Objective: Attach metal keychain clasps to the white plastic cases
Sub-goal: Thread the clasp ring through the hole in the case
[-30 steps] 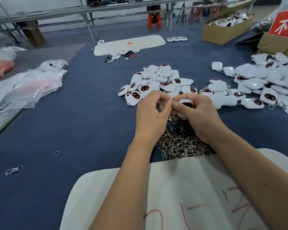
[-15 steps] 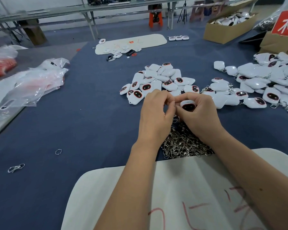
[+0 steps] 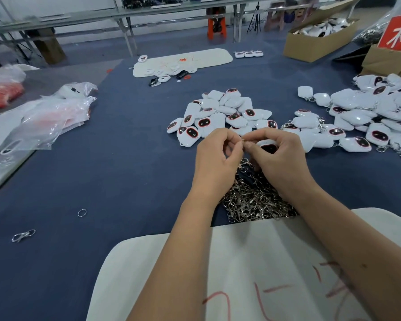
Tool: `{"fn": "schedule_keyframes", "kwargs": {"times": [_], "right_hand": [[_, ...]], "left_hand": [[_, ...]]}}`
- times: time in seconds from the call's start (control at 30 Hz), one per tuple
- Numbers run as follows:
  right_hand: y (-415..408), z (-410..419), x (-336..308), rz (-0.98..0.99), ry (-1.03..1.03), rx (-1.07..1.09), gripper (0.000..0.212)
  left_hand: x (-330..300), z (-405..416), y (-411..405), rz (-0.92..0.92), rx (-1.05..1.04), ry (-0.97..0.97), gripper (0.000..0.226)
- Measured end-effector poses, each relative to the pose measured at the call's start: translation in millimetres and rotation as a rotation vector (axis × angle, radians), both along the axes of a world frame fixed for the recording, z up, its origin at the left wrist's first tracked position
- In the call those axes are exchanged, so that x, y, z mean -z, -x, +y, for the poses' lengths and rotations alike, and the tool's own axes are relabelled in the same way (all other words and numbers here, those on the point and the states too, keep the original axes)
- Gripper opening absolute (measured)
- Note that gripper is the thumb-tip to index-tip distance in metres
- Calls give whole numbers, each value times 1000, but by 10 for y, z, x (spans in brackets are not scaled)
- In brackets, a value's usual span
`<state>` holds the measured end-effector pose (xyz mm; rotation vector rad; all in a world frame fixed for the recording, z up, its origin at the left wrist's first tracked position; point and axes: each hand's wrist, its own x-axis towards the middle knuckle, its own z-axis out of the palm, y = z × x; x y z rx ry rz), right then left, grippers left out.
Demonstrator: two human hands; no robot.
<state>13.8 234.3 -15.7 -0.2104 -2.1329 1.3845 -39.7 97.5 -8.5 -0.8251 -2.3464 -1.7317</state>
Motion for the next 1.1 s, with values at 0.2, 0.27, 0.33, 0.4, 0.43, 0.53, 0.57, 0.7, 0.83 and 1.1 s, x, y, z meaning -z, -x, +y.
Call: {"fn": "schedule_keyframes", "kwargs": {"times": [0.2,0.27,0.33,0.4,0.43,0.53,0.57,0.7,0.83,1.1], "right_hand": [[-13,5,-10,15,-3,-43,16],[-17,11,-5,26,-13,-29,14],[-25,12,-11,41,-52,-14,11],[-39,7,-26,62,-114,8,10],[-44,1,-33,76,-142,20,11],[-46,-17,-43,111,-182,38,12],[-43,-20,-44,121,-185,40,13],[-36,-14,-33,149,-134,41,12],[-44,-27,-37,166,-76,30,10],[-44,-30,-44,174,-27,-18,14]], "left_hand": [[29,-14,26,49,3,25,10],[36,-15,33,89,3,54,10],[35,-19,35,131,2,85,10],[33,-23,33,158,-2,99,10],[33,-24,29,167,-5,104,10],[23,-15,7,183,-13,116,10],[15,-10,-2,185,-14,110,11],[-6,16,-29,200,-34,79,12],[-10,51,-69,188,-58,31,13],[3,70,-82,182,-79,2,15]]}}
